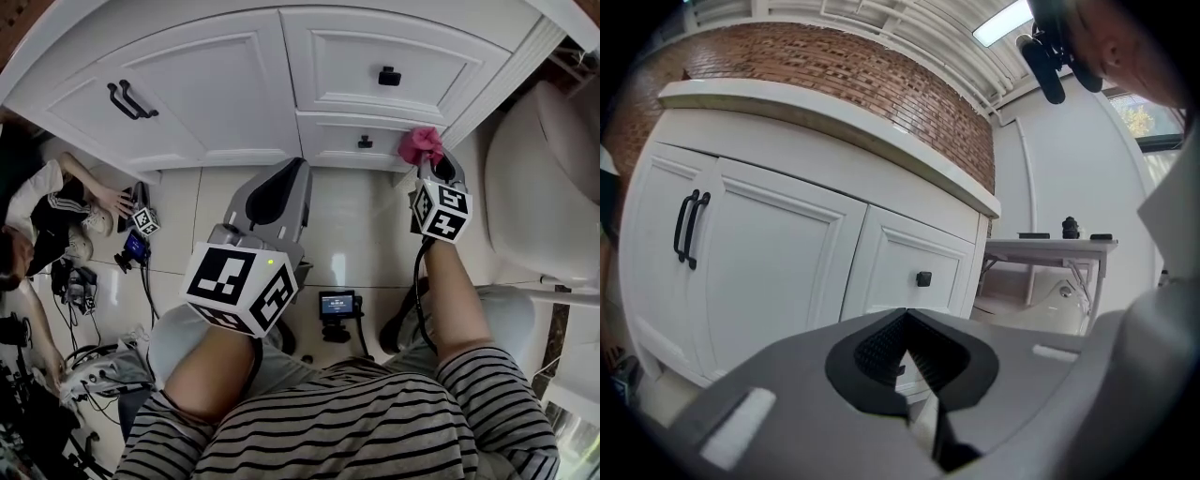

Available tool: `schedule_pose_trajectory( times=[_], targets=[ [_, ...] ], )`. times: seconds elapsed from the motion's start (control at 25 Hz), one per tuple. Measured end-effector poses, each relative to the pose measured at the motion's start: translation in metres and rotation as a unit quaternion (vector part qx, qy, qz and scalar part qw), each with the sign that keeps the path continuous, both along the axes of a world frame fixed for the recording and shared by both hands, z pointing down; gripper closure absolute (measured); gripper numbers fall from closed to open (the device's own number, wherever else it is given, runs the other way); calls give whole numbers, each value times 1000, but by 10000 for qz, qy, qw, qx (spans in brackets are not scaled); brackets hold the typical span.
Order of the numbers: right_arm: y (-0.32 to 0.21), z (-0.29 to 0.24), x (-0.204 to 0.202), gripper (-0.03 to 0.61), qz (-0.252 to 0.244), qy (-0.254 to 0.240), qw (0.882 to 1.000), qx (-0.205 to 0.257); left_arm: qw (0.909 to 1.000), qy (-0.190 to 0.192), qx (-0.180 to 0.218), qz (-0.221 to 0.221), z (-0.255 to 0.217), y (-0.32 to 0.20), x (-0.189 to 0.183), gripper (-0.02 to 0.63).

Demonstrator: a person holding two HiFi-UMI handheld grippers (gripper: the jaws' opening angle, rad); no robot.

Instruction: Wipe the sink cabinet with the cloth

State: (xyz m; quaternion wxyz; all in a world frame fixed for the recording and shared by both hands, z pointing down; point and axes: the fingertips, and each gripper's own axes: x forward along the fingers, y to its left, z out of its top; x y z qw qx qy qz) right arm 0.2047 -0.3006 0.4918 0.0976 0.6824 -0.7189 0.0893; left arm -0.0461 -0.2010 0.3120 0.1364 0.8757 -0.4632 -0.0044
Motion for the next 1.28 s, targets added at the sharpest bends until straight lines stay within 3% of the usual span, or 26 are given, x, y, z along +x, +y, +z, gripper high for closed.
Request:
schedule_pose_trajectory(
  times=[0.08, 0.16, 0.24, 0.4, 0.52, 0.68, 1.0, 1.28],
  targets=[
    [4, -3, -4, 514, 1, -134, 9999, 30, 10000, 12, -37, -17, 1, 1, -2, 612],
    [10, -7, -38, 514, -415, -318, 9985, 154, 9999, 43, -95, -55, -1, 1, -5, 612],
    [18, -3, -95, 514, -1210, -348, 9918, 215, 9999, 79, -115, -78, -1, 1, -7, 612],
    [20, 27, -210, 514, -2722, 8, 9622, 65, 9999, 25, -131, -60, 3, 1, -9, 612],
    [-2, 58, -237, 514, -2830, 288, 9585, -186, 9998, 2, -176, -52, 8, 0, -10, 612],
    [-24, 89, -201, 514, -2319, 419, 9705, -516, 9998, -27, -183, -90, 11, -3, -15, 612],
    [-18, 107, -77, 514, -1246, 406, 9882, -798, 9995, -20, -307, -11, 19, -9, -3, 612],
    [0, 104, 4, 514, -450, 581, 9918, -1042, 9996, -279, -64, 69, 21, -11, 11, 612]
  ],
)
